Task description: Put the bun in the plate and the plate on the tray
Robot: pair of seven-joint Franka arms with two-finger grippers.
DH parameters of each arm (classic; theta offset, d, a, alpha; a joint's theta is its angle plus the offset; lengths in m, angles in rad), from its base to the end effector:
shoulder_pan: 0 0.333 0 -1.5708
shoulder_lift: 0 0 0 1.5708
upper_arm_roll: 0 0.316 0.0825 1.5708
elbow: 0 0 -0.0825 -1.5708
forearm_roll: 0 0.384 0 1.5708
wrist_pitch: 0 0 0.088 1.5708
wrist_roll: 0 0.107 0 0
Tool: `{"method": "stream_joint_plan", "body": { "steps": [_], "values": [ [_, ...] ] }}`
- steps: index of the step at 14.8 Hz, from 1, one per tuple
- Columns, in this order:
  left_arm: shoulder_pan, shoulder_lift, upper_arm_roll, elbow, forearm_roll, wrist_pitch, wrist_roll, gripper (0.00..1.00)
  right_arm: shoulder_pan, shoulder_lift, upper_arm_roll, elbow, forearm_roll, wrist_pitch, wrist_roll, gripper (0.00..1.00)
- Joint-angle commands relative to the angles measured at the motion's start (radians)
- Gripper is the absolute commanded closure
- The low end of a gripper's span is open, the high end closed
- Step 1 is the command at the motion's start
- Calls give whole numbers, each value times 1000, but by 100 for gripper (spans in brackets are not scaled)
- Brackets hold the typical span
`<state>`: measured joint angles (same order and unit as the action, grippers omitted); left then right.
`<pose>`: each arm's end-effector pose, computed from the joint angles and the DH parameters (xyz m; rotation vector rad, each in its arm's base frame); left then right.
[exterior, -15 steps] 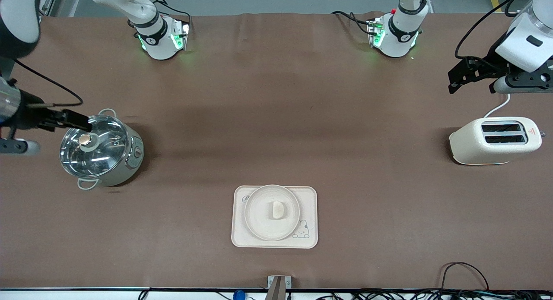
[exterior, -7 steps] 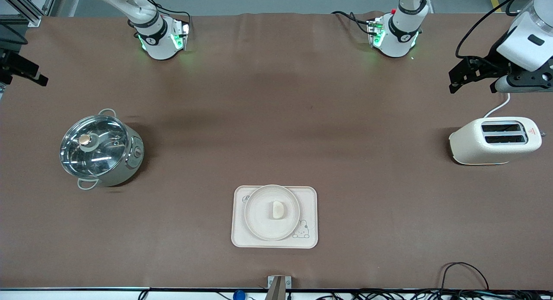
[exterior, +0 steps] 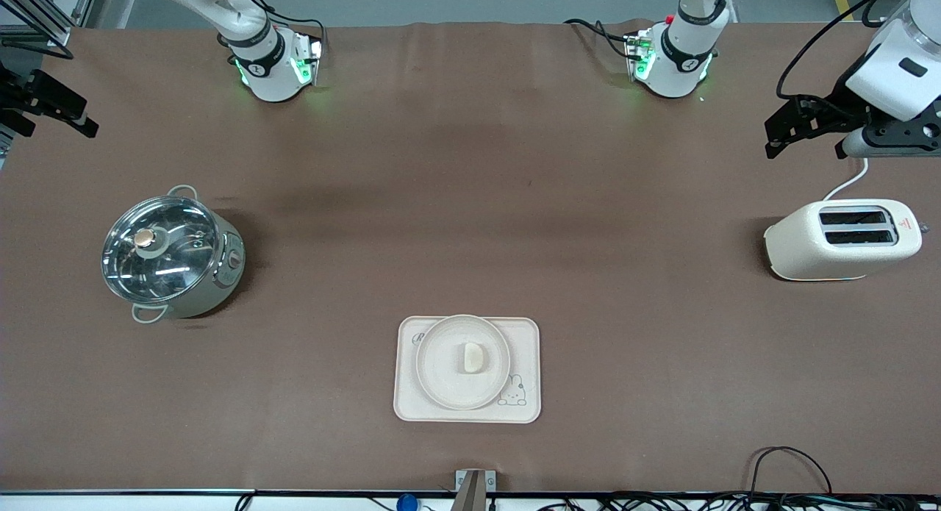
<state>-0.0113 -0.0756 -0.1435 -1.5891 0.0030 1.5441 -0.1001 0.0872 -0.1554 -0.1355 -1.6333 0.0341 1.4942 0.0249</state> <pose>0.5218 -0.0844 0.6540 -3.1301 0.0851 -0.0491 0.4968 -0.0264 0.6696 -3.0849 0.1063 -0.0240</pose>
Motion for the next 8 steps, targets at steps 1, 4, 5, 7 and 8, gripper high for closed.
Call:
{"method": "stream_joint_plan", "body": {
  "steps": [1, 4, 5, 7, 8],
  "values": [
    [7, -1, 4, 29, 2, -9, 45, 0, 14, 16, 2, 12, -29, 3, 4, 0],
    [4, -4, 2, 29, 6, -15, 43, 0, 13, 16, 11, -2, -66, -12, -25, 0],
    [4, -4, 2, 29, 6, -15, 43, 0, 14, 14, 10, 3, -71, -12, -72, 0],
    [4, -4, 2, 29, 6, -21, 43, 0, 9, 13, 10, 7, -74, -12, -83, 0],
    [4, -4, 2, 29, 6, -22, 43, 0, 11, 16, 8, 10, -74, -9, -63, 0]
  ]
}}
